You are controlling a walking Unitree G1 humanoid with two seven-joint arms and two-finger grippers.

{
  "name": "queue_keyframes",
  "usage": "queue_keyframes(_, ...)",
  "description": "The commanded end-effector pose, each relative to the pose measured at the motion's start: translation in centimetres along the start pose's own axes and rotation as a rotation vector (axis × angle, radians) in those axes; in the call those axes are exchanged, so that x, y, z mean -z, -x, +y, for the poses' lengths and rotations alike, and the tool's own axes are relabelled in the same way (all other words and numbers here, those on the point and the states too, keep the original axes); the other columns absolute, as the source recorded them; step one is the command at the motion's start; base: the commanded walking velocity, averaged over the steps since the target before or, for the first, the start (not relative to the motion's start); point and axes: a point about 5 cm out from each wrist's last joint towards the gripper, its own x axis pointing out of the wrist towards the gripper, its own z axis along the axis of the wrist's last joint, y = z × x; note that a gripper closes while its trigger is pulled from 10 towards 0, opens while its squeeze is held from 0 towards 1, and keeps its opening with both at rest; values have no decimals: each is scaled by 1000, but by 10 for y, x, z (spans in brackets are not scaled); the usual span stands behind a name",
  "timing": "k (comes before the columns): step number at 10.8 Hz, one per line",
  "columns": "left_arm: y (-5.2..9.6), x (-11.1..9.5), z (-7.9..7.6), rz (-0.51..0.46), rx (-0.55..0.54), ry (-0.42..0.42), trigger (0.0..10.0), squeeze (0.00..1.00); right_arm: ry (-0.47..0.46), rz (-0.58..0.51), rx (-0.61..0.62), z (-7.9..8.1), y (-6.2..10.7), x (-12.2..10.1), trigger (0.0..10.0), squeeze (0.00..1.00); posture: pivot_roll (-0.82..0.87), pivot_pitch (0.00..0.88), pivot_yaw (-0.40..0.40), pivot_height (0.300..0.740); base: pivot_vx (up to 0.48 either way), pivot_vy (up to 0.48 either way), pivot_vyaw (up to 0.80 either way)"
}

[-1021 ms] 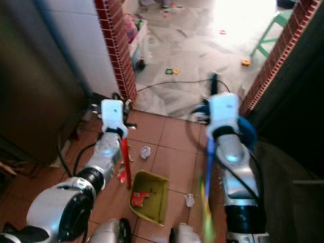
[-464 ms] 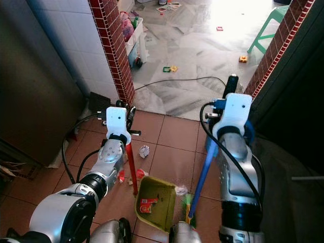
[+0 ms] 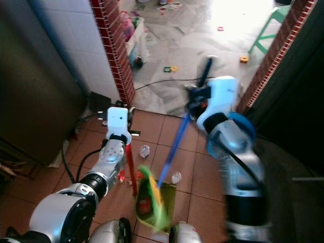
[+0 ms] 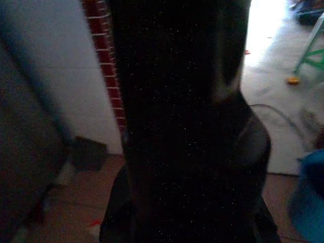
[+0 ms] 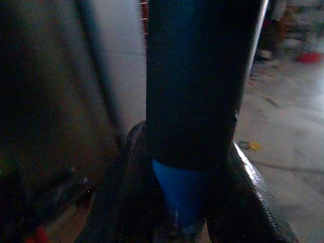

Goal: Sweep floor

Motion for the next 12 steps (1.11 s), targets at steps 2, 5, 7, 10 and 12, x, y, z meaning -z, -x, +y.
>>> queue_keyframes(2, -4, 2, 21, 26, -88, -63, 10000, 0, 88, -68, -141, -7, 5, -31, 10000, 0, -270, 112, 44, 740, 0, 0, 0)
queue_keyframes(5, -2, 5, 38, 18, -196, -162, 10000, 0, 210, -247, -67, -27, -16, -79, 10000, 0, -246, 122, 43, 740, 0, 0, 0)
queue_keyframes(7, -4, -2, 49, -26, -265, -167, 10000, 0, 315, -231, 38, -34, -17, -62, 10000, 0, -206, 139, 43, 740, 0, 0, 0)
queue_keyframes(10, 0, 5, 57, -12, -295, -164, 10000, 0, 175, -153, 40, -2, -15, 3, 10000, 0, -183, 162, 67, 740, 0, 0, 0)
queue_keyframes(12, 1, 6, 59, -10, -313, -169, 10000, 0, 61, -158, 33, 14, -16, 12, 10000, 0, -199, 163, 73, 740, 0, 0, 0)
